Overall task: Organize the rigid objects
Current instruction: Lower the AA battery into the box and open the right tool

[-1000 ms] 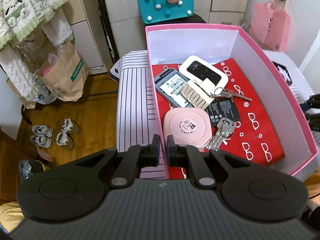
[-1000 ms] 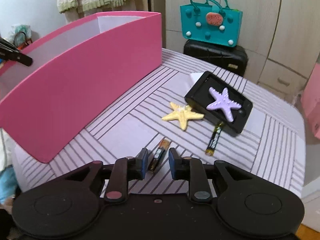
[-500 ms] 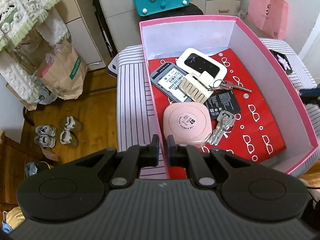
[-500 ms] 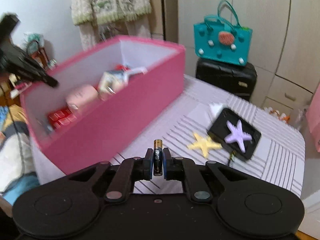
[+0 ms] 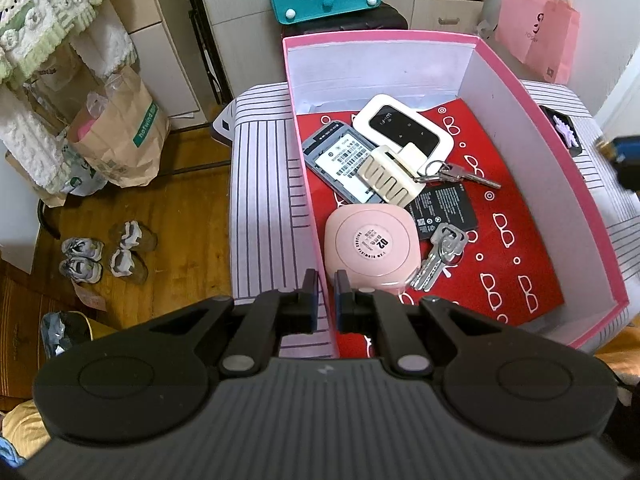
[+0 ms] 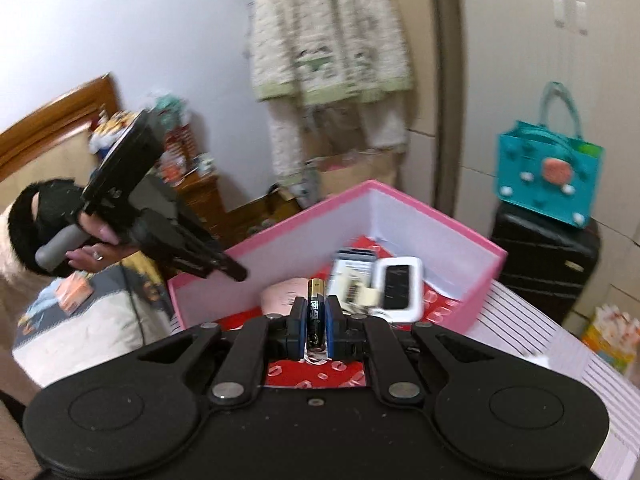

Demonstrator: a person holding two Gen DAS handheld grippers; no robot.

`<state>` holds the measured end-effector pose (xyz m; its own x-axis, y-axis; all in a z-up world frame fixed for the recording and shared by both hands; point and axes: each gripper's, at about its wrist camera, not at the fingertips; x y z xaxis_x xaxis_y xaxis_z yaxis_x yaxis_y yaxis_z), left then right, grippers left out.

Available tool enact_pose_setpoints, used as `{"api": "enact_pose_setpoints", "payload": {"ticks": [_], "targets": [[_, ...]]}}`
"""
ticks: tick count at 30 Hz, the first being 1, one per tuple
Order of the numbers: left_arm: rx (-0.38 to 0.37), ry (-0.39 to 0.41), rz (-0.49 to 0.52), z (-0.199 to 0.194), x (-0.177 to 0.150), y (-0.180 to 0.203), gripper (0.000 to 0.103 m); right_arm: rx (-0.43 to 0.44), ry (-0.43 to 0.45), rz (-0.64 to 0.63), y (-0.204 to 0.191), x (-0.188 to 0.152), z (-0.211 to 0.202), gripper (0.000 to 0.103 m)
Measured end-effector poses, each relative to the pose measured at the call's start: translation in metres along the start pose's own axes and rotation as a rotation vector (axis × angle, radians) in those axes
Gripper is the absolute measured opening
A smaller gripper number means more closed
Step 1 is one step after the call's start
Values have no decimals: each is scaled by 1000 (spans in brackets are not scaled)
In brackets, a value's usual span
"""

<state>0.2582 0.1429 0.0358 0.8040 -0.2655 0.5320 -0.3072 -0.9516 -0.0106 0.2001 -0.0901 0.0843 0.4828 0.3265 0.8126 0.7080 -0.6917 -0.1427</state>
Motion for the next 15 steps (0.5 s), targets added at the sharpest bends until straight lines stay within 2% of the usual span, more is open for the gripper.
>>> {"api": "enact_pose_setpoints", "payload": {"ticks": [5,9,15], "targets": [[-17,7,-38,0,-1,-5,7,46,-110,-108,-17,2,39,11],[-24,15,-53,-1,-3,-7,7,31,-238,-215,-33,-4,75,11],[-13,27,-42,-1,-4,-3,7,67,-363,-226,-34,-11,107,11]]}}
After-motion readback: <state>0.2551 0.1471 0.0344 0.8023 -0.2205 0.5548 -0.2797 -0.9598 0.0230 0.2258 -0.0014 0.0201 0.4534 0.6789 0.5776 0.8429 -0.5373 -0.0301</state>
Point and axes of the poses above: each gripper's, at about its wrist camera, not at the fingertips, and z roughly the way its jaws point, y to its right, x to its top, and after that the axes turned 4 degrees about y, right-handed
